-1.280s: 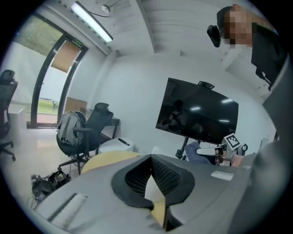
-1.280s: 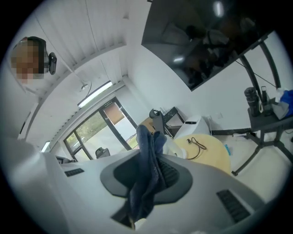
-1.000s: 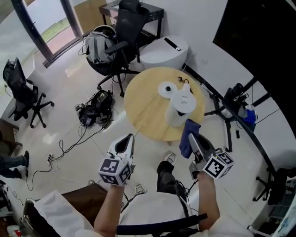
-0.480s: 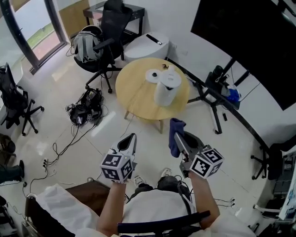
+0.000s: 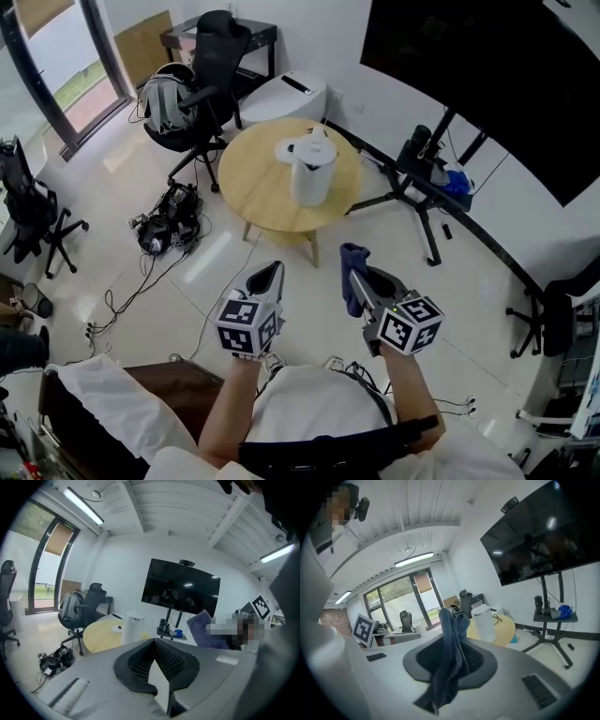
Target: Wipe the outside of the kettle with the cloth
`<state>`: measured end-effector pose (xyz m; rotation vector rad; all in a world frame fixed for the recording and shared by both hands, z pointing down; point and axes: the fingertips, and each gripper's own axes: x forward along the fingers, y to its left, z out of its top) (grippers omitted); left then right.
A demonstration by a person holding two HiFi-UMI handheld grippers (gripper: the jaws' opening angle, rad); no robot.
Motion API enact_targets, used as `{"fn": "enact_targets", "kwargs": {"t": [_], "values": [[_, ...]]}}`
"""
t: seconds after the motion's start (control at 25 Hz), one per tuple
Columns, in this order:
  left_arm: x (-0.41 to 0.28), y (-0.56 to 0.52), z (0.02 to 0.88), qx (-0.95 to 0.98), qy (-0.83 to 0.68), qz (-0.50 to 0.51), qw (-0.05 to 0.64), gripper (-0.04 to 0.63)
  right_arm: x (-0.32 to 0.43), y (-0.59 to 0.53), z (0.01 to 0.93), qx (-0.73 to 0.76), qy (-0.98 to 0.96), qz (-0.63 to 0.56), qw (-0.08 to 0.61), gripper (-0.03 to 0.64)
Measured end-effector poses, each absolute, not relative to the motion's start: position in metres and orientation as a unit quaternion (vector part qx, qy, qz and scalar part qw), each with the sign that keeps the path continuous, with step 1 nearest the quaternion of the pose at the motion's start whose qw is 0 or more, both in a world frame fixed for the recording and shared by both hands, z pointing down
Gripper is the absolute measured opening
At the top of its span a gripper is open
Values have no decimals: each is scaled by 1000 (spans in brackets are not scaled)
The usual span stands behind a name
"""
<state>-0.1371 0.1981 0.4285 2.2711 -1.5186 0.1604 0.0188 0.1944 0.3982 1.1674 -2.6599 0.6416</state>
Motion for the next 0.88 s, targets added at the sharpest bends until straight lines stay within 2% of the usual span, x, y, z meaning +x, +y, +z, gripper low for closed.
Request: {"fn": "enact_targets", "kwargs": {"t": [0.48,0.88], "values": [[-94,212,426,806,-553,79,194,0,49,198,401,380,-895,224,73,81],[-94,214,423,803,-558,90,188,0,43,195,399,365,-901,223,69,81]]}}
